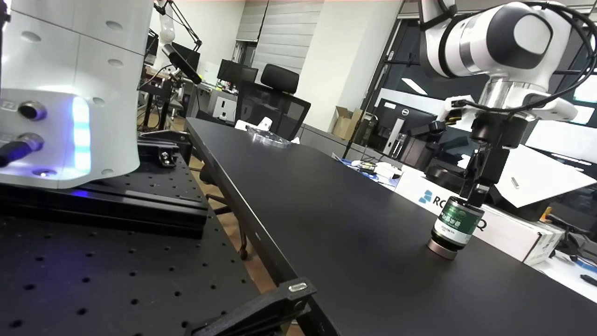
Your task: Move the bottle forward then to the left then twist it ninety degrees.
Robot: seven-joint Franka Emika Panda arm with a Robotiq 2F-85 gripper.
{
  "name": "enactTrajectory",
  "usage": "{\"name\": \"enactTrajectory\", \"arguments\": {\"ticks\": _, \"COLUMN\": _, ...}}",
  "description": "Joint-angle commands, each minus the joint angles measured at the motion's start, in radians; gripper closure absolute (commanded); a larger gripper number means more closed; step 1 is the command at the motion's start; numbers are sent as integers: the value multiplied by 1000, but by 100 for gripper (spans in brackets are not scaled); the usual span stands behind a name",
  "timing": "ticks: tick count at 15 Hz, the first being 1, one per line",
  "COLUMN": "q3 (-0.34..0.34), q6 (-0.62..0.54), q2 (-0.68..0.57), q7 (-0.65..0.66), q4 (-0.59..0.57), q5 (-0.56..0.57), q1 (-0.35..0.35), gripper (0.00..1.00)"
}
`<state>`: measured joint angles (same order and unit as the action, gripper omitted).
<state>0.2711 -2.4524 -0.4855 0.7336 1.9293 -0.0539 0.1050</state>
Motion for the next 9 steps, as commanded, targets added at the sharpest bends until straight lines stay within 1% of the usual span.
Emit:
{"name": "enactTrajectory", "arguments": {"ticks": 1, "q3": 22, "q6": -14, "q2": -39, "q7": 66, "q4": -18, "q5": 11, "q1": -20, "gripper": 0}}
{"name": "enactTrajectory", "arguments": {"ticks": 9, "q3": 37, "q6": -26, "q2": -71, "q7": 70, "q4": -36, "q5": 10, "q1": -18, "gripper": 0}}
